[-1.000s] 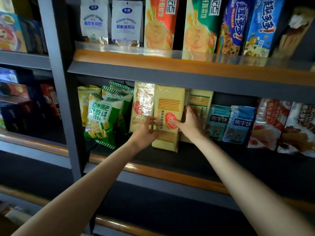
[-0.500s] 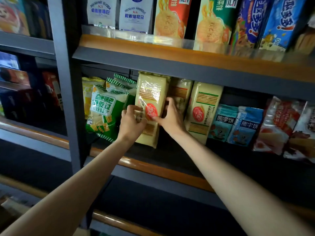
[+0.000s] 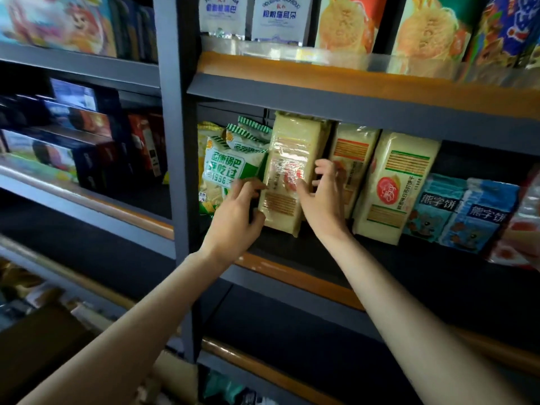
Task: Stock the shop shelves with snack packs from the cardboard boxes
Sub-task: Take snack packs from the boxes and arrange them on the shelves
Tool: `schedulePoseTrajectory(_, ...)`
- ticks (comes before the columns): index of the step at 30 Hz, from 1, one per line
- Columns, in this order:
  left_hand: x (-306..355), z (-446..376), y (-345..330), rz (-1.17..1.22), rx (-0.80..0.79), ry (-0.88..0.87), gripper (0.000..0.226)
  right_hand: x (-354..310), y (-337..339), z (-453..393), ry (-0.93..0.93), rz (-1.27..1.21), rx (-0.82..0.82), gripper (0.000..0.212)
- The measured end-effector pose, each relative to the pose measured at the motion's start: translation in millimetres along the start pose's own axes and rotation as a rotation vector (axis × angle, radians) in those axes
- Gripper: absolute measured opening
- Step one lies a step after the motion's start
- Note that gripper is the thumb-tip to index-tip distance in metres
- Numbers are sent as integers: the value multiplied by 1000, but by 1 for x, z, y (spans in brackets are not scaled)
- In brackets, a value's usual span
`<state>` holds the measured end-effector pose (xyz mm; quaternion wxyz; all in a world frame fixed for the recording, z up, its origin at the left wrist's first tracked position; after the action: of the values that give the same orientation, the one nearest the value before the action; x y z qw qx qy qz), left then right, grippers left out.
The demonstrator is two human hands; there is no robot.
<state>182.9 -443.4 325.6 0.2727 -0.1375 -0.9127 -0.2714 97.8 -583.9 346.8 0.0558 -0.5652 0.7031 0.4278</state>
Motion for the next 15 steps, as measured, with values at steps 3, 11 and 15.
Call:
schedulePoseTrajectory(3,8,54,54,-6,76,-77,31,-52,4,43,200,-87,66,31)
schedulePoseTrajectory(11,-104,241,215,-328,226,488,28,-172,-116,199,574,-133,-257,29)
schedulePoseTrajectory(15,-146,343,268,-463,197,788,28,-162,-210,291,513,-63,-526,33)
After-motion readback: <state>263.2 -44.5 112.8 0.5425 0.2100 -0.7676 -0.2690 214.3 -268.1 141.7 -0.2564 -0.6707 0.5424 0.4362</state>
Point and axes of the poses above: each hand's wrist, its own z-axis away from the middle knuckle, its own y-axis out of the back of the hand, x = y × z, the point moved 9 cm from there along -z, towards the middle knuckle, and after that the axes turned 11 degrees about z, right-handed, at the moved point
